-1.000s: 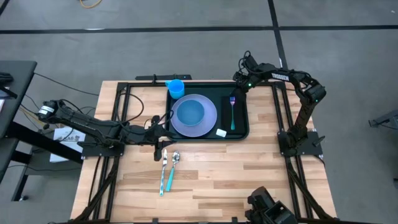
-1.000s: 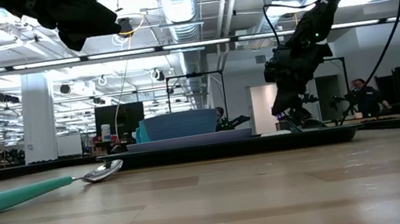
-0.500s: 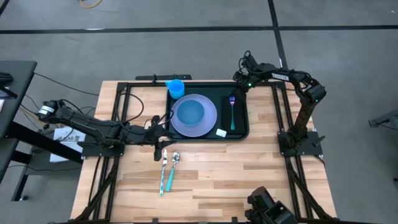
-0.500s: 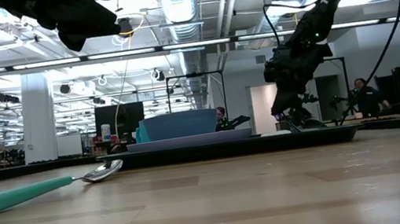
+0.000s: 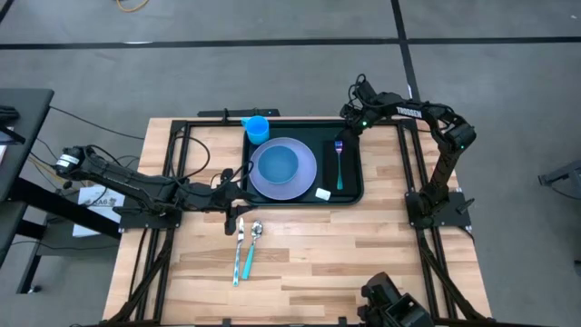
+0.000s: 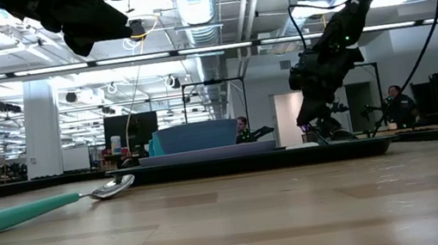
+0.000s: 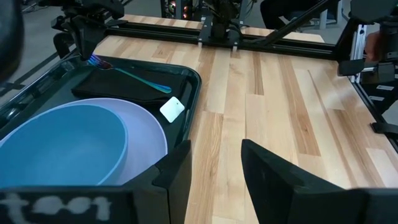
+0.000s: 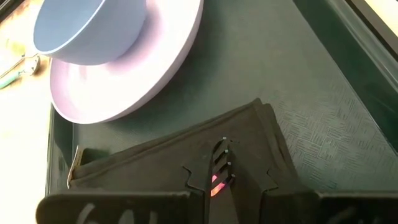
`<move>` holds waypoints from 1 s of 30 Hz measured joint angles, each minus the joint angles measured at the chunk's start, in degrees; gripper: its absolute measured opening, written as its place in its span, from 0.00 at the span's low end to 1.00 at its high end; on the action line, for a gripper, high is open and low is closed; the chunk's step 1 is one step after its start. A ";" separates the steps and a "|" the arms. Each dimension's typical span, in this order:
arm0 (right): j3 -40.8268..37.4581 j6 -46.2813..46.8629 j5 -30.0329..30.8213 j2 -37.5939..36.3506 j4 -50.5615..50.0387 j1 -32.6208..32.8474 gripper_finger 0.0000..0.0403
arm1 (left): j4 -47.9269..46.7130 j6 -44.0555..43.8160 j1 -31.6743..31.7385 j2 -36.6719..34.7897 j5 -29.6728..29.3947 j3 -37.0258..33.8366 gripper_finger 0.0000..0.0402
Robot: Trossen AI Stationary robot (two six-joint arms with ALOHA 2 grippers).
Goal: Set up tray
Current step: Put the blue fork on top of the black napkin on the black tray
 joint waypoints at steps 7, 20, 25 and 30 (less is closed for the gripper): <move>0.00 0.02 2.34 0.02 0.04 0.00 0.10 | 0.00 -0.24 0.00 0.00 0.00 0.00 0.32; 0.00 0.00 2.56 0.02 0.42 0.00 0.10 | 0.00 -0.22 0.00 0.00 0.00 0.00 0.32; 0.00 0.00 2.54 0.02 0.42 0.00 0.10 | 0.00 -0.22 0.00 0.00 0.01 0.00 0.32; 0.00 0.00 2.54 0.02 0.42 0.02 0.10 | 0.00 -0.22 0.00 0.00 0.02 0.00 0.32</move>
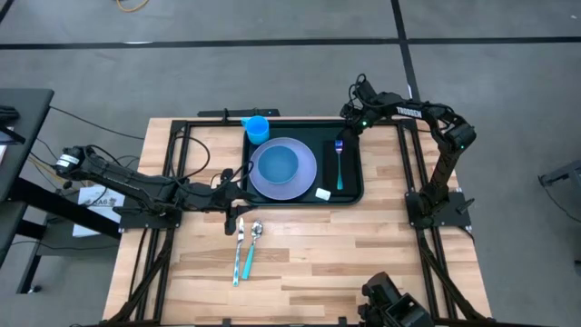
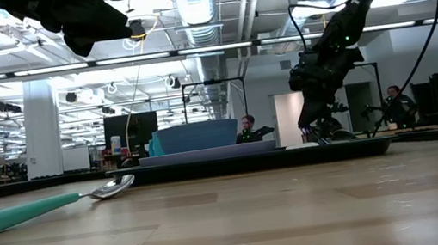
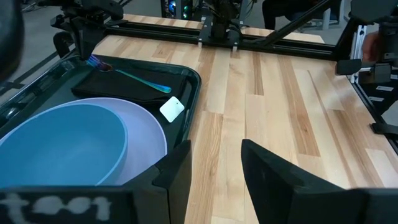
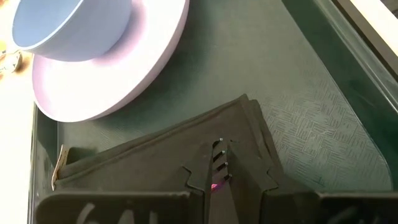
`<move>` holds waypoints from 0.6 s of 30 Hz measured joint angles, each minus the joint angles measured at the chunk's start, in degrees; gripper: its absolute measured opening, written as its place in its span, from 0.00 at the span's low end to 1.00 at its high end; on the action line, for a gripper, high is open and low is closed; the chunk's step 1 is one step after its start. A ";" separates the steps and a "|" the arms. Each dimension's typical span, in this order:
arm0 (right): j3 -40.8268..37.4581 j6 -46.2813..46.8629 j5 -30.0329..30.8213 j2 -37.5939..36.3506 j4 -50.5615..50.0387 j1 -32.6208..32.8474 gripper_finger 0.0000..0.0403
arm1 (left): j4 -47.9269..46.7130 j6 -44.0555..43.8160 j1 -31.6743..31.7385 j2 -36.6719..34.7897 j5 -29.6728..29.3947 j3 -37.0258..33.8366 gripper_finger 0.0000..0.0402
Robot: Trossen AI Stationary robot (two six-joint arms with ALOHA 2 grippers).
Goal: Set up tray
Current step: Put the blue fork on top of the black napkin on the black tray
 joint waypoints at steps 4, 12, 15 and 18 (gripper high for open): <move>0.00 0.02 0.00 0.00 0.02 -0.02 0.10 | 0.00 -0.04 0.00 0.00 0.00 0.00 0.32; 0.00 0.03 0.00 0.00 0.02 -0.02 0.10 | -0.02 -0.09 0.00 0.00 0.00 0.00 0.32; 0.00 0.04 0.00 0.00 0.02 0.00 0.10 | -0.03 -0.09 0.00 0.00 0.00 0.00 0.32; 0.00 0.11 0.00 0.00 0.02 -0.02 0.11 | -0.04 -0.10 0.00 0.00 0.00 0.00 0.32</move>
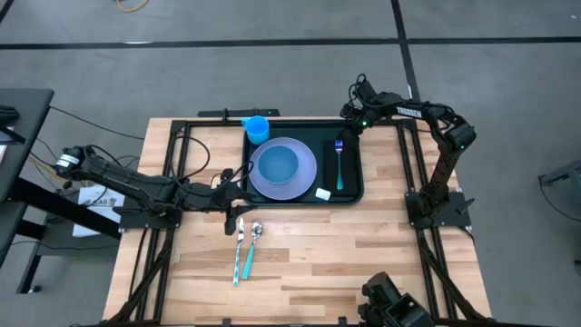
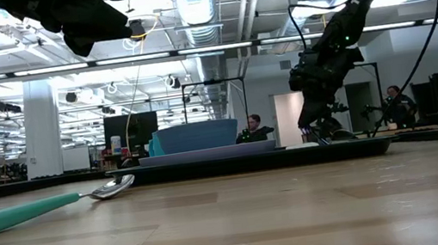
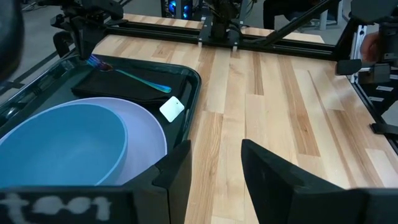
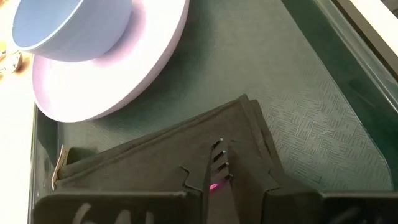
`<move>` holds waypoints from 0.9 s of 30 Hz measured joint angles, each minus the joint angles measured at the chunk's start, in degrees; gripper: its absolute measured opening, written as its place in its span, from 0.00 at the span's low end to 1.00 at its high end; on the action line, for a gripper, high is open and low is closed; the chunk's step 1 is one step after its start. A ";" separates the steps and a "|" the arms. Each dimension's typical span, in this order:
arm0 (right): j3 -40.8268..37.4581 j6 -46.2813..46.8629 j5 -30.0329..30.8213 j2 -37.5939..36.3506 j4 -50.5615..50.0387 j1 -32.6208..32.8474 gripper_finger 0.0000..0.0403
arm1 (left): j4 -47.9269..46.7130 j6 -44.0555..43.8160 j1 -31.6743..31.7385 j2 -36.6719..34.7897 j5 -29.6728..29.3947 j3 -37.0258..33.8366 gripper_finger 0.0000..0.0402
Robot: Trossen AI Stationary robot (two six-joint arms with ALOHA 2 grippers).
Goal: Set up tray
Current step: Put the blue fork on top of the black napkin on the black tray
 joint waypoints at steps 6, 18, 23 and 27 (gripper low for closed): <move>0.00 0.05 -0.02 0.00 0.00 0.00 0.20 | 0.00 -0.01 0.00 0.00 0.00 0.00 0.32; 0.00 0.04 -0.02 0.00 -0.01 0.01 0.31 | 0.00 -0.03 0.00 0.00 0.00 0.00 0.32; 0.00 -0.04 -0.02 0.00 0.00 0.01 0.32 | 0.00 -0.03 0.00 0.00 0.00 0.00 0.32; 0.00 -0.11 0.43 0.00 0.02 0.00 0.33 | 0.00 -0.03 0.00 0.00 0.00 0.00 0.32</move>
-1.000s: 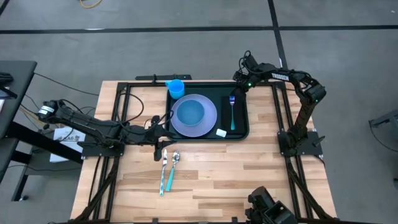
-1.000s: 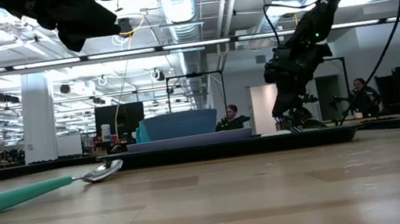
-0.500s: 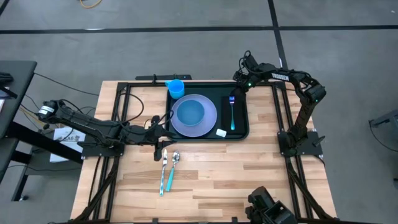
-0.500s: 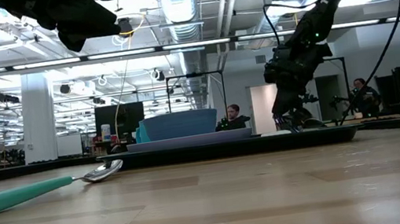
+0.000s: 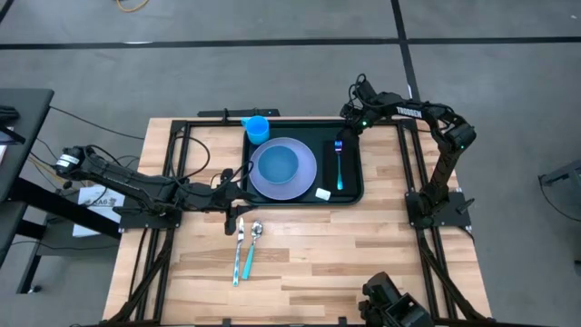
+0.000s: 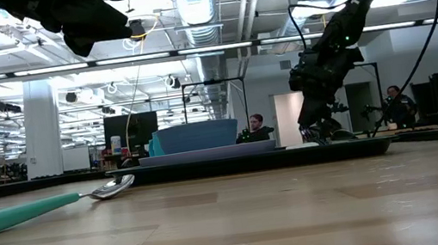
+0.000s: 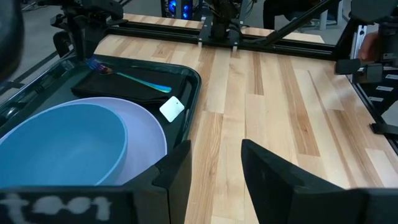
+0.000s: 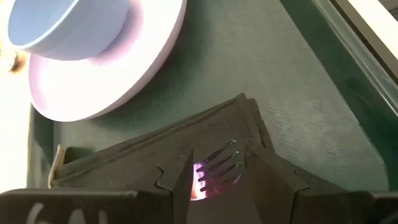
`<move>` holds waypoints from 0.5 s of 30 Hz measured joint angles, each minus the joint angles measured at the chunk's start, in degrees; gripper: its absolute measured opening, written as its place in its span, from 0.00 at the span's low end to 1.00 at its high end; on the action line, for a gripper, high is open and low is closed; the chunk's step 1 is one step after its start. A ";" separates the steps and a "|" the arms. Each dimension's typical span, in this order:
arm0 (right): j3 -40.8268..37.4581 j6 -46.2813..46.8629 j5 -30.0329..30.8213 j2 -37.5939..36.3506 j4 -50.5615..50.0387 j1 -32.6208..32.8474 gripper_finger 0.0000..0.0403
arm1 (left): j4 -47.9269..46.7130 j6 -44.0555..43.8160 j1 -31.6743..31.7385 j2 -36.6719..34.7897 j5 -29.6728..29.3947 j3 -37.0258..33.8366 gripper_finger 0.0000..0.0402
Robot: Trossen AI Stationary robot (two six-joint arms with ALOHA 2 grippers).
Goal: Set up tray
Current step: Put the blue fork on top of the black napkin on the black tray, then put the blue spoon on the black napkin to the left of the blue fork on the black tray
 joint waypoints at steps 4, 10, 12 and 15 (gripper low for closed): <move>0.00 0.00 1.30 0.00 0.00 0.01 0.34 | 0.00 -0.02 0.00 0.00 0.00 0.00 0.32; 0.00 -0.46 1.35 0.00 0.07 0.00 0.35 | -0.01 -0.02 -0.01 0.01 0.00 0.00 0.32; 0.00 -0.48 1.38 0.00 0.40 0.00 0.34 | -0.01 -0.02 -0.01 0.00 0.00 0.00 0.32; 0.02 -0.46 1.44 0.00 1.08 0.00 0.34 | 0.00 -0.02 -0.02 0.00 0.00 0.00 0.32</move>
